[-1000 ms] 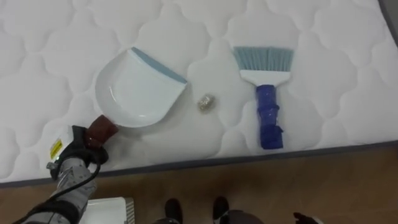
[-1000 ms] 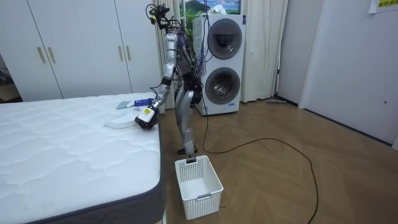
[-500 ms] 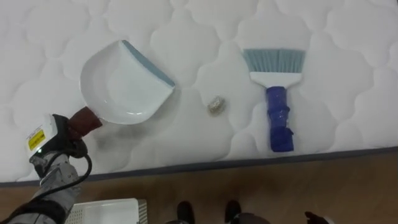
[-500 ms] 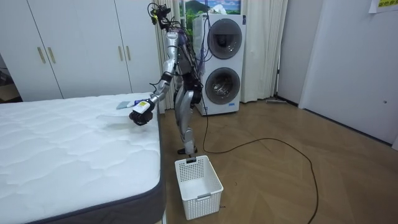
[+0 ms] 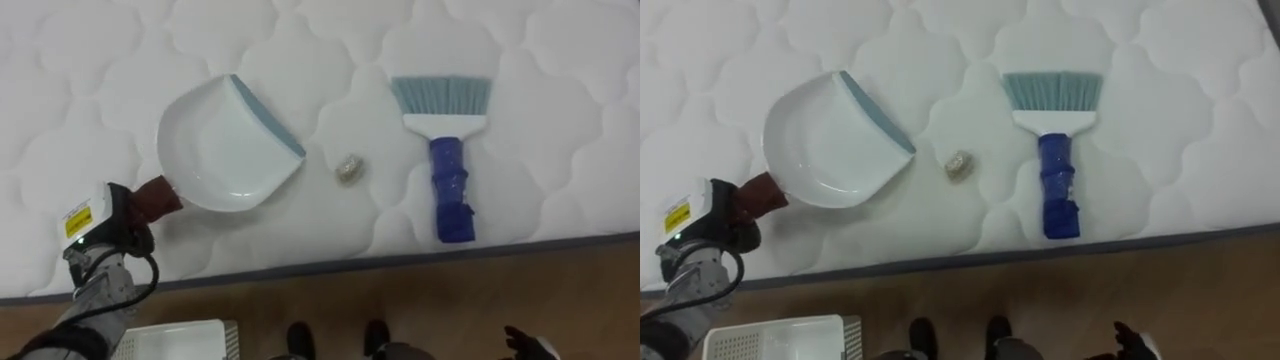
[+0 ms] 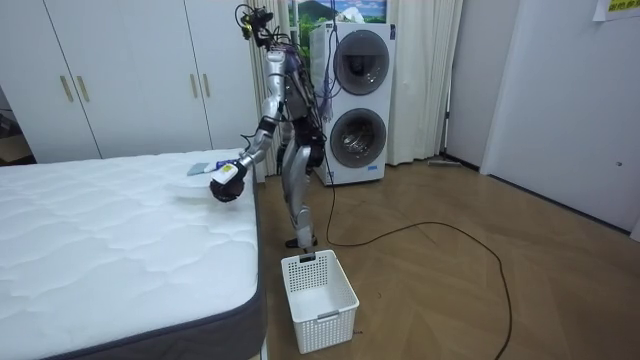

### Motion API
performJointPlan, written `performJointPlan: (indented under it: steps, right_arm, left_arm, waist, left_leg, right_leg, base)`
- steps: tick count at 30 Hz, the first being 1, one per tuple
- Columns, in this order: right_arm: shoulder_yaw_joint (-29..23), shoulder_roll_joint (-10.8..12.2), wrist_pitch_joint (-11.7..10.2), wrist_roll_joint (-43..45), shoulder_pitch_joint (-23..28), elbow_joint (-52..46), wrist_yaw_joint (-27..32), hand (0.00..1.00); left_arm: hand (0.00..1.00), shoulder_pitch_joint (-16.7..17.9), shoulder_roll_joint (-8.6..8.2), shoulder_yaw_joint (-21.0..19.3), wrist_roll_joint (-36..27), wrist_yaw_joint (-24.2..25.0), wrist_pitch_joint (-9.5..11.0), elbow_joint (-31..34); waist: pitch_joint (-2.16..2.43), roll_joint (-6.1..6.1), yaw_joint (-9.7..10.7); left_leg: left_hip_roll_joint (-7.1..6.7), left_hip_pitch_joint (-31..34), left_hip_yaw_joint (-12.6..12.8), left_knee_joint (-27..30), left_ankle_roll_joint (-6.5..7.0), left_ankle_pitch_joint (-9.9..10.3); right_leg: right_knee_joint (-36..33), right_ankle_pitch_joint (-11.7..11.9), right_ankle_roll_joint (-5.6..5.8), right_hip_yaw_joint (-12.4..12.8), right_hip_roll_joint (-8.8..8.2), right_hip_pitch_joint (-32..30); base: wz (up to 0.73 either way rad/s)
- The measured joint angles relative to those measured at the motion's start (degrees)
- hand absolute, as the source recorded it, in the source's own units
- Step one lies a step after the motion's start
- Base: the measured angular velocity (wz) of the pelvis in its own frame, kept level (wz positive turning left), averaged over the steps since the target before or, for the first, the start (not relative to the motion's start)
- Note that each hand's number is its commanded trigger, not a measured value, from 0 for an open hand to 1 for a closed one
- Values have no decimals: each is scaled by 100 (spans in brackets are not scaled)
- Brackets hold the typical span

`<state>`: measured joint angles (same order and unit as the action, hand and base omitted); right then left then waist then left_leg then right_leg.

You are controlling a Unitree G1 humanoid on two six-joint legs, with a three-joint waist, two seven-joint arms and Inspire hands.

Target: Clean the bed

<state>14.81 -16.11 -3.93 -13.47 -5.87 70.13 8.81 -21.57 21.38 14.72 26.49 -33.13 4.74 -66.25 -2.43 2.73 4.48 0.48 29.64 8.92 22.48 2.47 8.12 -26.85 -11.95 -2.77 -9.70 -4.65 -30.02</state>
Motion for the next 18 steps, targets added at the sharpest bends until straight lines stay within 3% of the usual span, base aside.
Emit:
performJointPlan:
  steps: [5, 11, 18]
  right_arm:
    - [-389, -43, -84, -220, -2, -388, 397, 0]
    - [-866, -168, -228, -394, -288, -767, 863, 0]
    - [-1072, -226, -295, -23, -281, -1829, 1659, 0]
  left_arm:
    - [100, 325, 0, 9, -10, 9, 159, 120]
    - [100, 535, -2, 9, -6, 58, 201, 109]
    - [100, 881, 1, -168, 30, 192, 225, 207]
  waist:
    - [1, -6, 16]
    - [6, -60, -10]
    - [54, -264, -37]
  left_leg:
    - [-20, -17, 43, -2, 5, 6]
    - [-27, -58, 78, -13, 5, 6]
    - [8, -36, 196, 19, 8, 4]
  right_leg:
    - [-85, 0, 9, 15, -24, -5]
    - [-97, -4, 15, 106, -24, -38]
    - [-93, 8, 24, 222, 10, -96]
  base:
    - [0]
    - [-6]
    - [-9]
